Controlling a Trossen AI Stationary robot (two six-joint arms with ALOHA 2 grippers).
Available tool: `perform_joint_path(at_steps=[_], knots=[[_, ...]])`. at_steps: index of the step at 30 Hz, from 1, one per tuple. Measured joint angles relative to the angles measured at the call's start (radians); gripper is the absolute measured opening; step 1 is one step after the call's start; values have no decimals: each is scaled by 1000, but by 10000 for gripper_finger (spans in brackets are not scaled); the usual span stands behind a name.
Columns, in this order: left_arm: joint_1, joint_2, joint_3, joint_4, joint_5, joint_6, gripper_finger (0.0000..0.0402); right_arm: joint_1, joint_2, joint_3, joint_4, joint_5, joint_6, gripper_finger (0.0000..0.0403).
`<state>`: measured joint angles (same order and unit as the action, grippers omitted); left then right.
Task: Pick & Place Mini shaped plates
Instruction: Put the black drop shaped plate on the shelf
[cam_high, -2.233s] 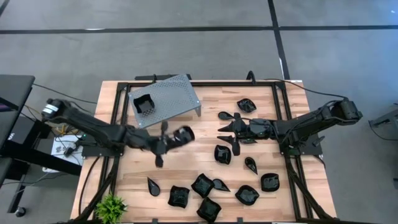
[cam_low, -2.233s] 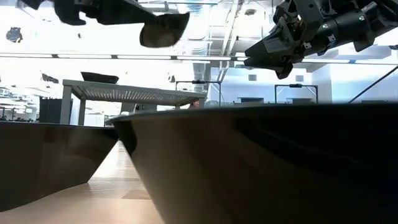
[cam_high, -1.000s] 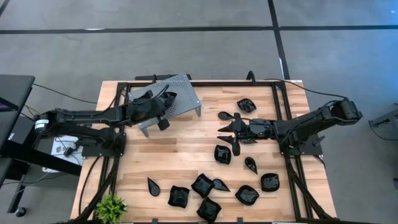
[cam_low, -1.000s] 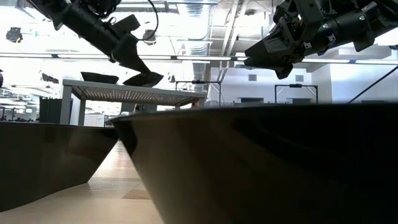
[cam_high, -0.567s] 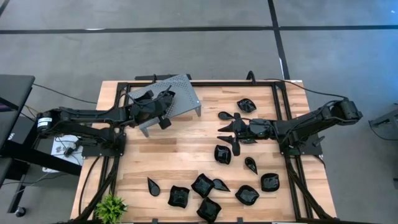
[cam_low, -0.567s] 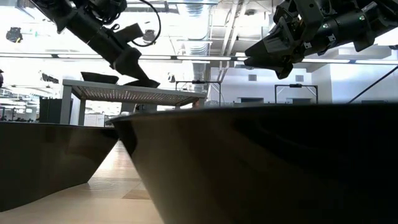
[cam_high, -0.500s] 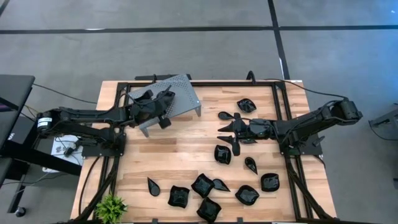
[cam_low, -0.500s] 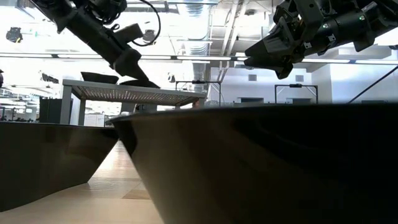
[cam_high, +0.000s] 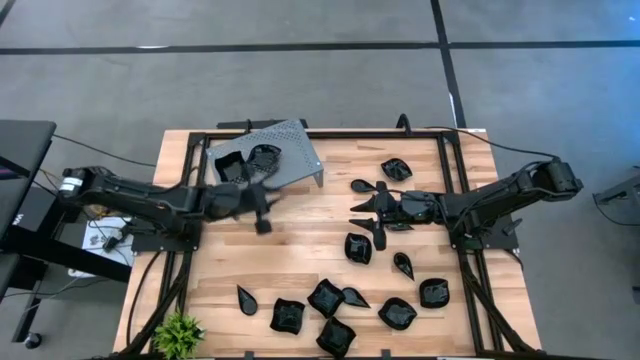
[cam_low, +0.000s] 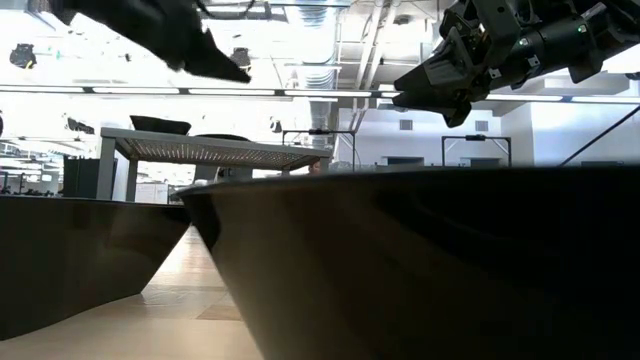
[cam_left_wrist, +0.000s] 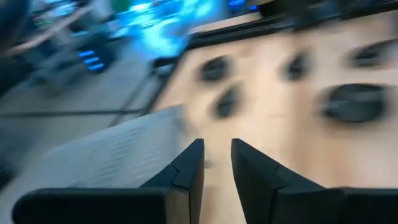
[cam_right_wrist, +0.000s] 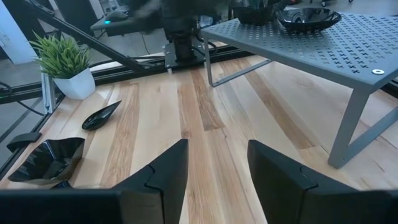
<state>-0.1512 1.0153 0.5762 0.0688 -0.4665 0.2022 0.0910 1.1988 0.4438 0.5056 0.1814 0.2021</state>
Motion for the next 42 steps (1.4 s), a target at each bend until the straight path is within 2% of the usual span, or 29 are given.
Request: perform_joint_path(at_steps=[3,5,9,14,17,20,22,26,28,32,36,42], knots=[[-87,0,0,-1,148,-76,83,0,0,0,0,0,0,160],[-137,6,0,1,210,-125,82,0,0,0,3,0,0,161],[-216,11,0,2,222,-191,79,12,0,0,42,-24,0,163],[-254,18,0,0,222,-234,78,66,3,37,73,-31,-30,163],[-254,21,0,-1,221,-238,78,114,65,103,73,-31,-85,161],[-251,27,0,-4,221,-237,78,150,181,207,39,-58,-135,160],[-251,27,0,1,221,-236,78,165,251,297,-63,-72,-148,162],[-251,27,0,0,221,-237,78,180,363,506,-419,-56,-103,168],[-251,27,0,-1,221,-237,78,190,409,599,-574,1,-88,171],[-251,27,0,-1,221,-234,78,199,480,731,-765,178,-70,176],[-251,27,0,-1,221,-234,78,198,492,841,-1035,228,-45,182],[-251,27,0,-1,221,-234,78,198,442,885,-1427,208,190,184]])
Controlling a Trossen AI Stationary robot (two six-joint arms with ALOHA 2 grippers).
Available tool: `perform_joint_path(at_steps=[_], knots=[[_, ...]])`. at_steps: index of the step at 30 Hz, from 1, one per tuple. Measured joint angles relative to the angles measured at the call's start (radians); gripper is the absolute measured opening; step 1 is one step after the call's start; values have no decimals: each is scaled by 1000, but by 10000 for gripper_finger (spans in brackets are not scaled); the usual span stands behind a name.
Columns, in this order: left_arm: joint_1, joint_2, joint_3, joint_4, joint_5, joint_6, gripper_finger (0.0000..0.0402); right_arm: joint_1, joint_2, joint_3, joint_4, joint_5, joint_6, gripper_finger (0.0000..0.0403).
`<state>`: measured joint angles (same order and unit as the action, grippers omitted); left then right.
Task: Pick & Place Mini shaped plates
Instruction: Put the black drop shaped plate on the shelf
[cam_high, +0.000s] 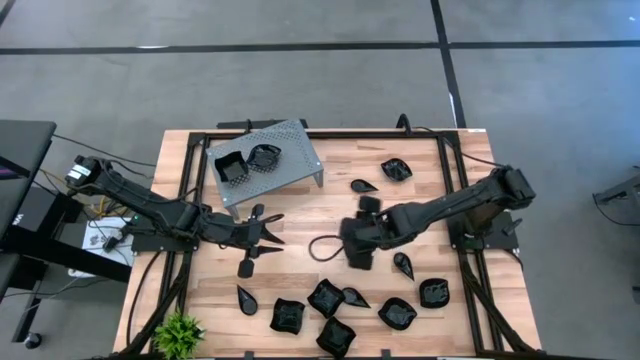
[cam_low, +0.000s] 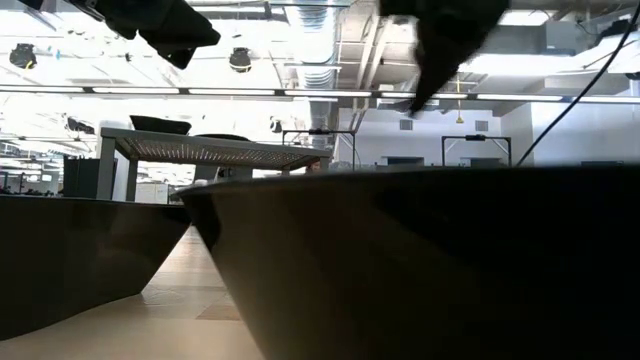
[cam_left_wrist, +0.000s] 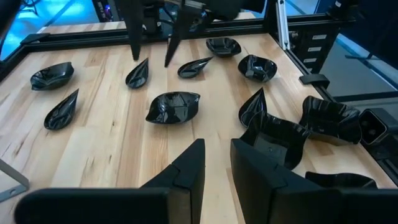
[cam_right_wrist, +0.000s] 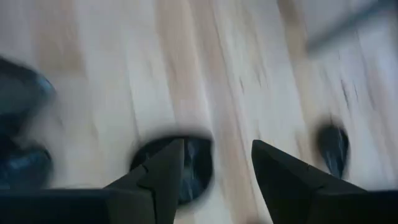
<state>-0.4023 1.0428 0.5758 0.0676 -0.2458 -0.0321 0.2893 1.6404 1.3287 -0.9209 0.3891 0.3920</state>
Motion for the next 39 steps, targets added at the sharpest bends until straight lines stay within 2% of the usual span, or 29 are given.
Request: perform_joint_path(at_steps=[3,6,11,20,28,39], knots=[[0,0,0,0,0,0,78,-2,-11,-43,-124,-17,97,183],[0,0,0,0,0,0,78,-12,-11,-103,-193,-84,144,181],[0,0,0,0,0,1,78,-47,-11,-215,-146,-158,159,180],[0,0,0,1,0,1,78,-160,-11,-349,-103,-186,160,180],[0,0,0,1,0,1,78,-194,-5,-406,-7,-232,76,181],[0,0,-1,1,0,1,78,-199,-5,-418,-7,-219,72,171]])
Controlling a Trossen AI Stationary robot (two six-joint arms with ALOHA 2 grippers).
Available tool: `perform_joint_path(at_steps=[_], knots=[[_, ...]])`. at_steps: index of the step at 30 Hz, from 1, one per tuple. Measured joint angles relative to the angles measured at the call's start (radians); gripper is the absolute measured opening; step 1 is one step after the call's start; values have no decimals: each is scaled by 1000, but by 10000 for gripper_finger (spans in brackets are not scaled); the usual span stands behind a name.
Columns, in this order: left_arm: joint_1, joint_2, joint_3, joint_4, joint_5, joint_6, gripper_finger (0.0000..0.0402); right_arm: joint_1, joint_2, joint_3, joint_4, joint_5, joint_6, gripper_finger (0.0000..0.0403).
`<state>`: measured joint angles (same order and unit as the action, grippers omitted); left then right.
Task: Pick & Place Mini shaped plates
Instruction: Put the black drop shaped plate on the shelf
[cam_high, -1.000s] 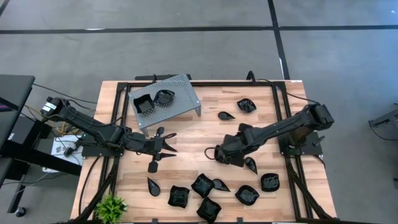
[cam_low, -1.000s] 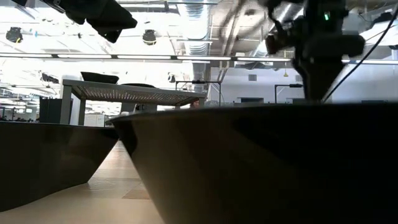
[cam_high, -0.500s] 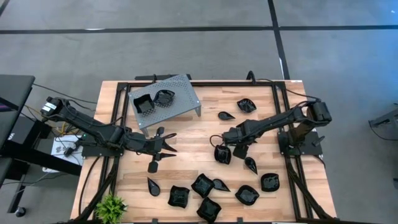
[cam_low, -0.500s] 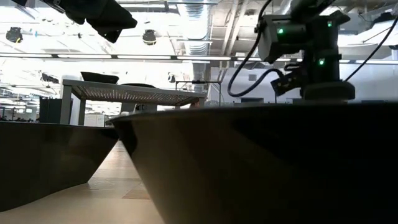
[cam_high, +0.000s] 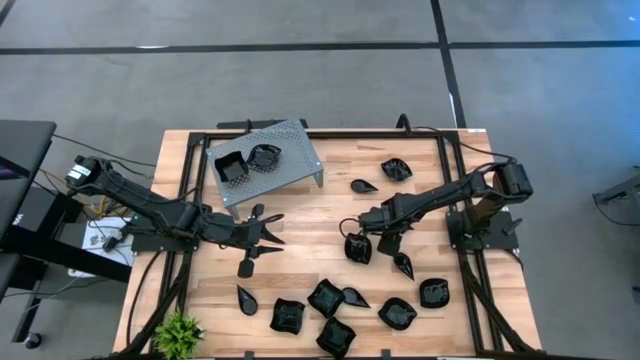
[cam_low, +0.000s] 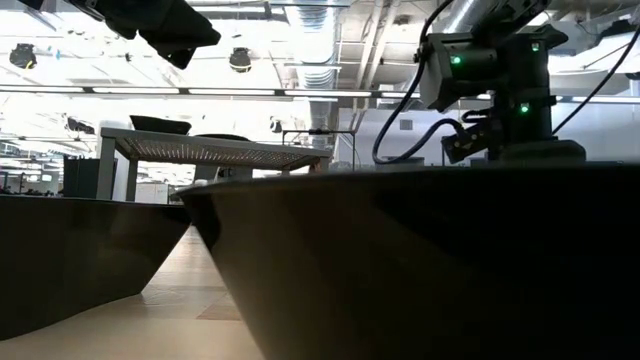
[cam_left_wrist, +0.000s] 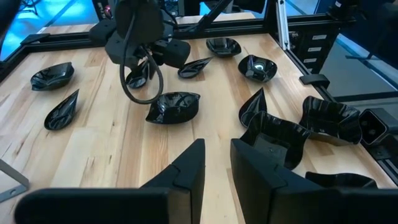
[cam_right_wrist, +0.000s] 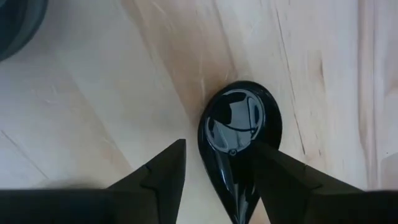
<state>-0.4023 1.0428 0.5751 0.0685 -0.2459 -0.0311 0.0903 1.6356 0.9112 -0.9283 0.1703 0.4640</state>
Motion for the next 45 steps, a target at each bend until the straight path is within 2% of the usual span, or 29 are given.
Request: perform_joint_path(at_steps=[8,11,24,28,37,45], knots=[[0,0,0,0,0,0,78,-36,0,0,-2,-18,0,112],[0,0,0,0,0,0,78,-50,0,0,-2,-43,0,104],[0,0,0,0,0,-3,78,-44,0,0,32,-51,-3,151],[0,0,0,0,0,-3,78,-47,0,-1,24,-17,-3,163],[0,0,0,0,0,-4,78,-56,10,-1,30,-17,-2,160],[0,0,0,0,1,-4,78,-59,83,4,26,-17,-26,160]])
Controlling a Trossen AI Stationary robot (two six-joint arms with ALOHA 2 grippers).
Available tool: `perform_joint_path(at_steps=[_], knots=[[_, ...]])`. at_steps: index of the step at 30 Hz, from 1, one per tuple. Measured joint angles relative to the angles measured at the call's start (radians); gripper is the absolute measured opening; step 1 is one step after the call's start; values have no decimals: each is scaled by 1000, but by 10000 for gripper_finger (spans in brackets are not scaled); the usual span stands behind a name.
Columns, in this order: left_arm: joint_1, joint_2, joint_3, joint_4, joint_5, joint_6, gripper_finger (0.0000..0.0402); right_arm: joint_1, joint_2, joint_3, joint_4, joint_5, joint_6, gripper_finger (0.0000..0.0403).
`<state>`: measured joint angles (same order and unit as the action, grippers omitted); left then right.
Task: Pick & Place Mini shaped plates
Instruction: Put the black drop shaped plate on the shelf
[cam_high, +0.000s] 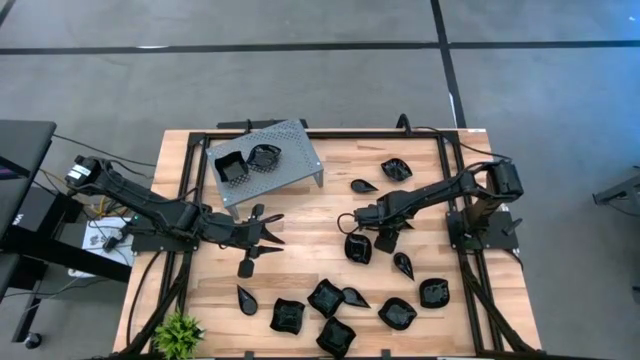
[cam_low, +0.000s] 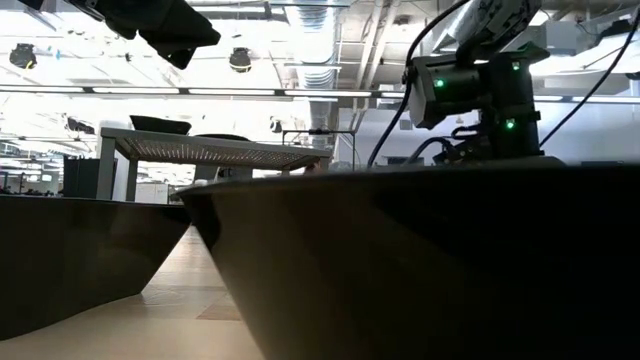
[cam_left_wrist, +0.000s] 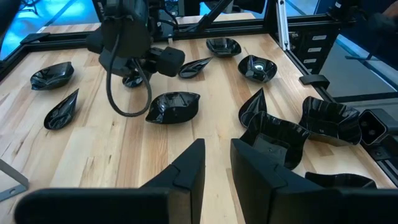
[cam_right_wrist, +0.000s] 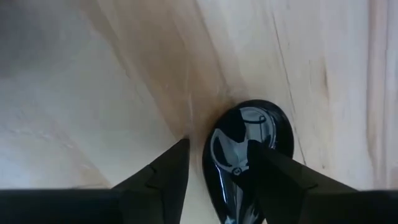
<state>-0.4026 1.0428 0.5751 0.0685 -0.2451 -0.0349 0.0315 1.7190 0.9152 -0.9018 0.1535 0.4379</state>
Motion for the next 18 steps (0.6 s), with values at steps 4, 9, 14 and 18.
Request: perform_joint_path(at_steps=[4,9,14,18], knots=[[0,0,0,0,0,0,78,-10,13,-2,7,-6,0,160],[0,0,0,0,0,0,78,-26,13,-2,10,-26,-1,130],[0,0,0,0,0,0,78,-32,9,-2,15,-50,0,58],[0,0,0,0,0,3,78,-19,7,26,-16,-41,-29,8]])
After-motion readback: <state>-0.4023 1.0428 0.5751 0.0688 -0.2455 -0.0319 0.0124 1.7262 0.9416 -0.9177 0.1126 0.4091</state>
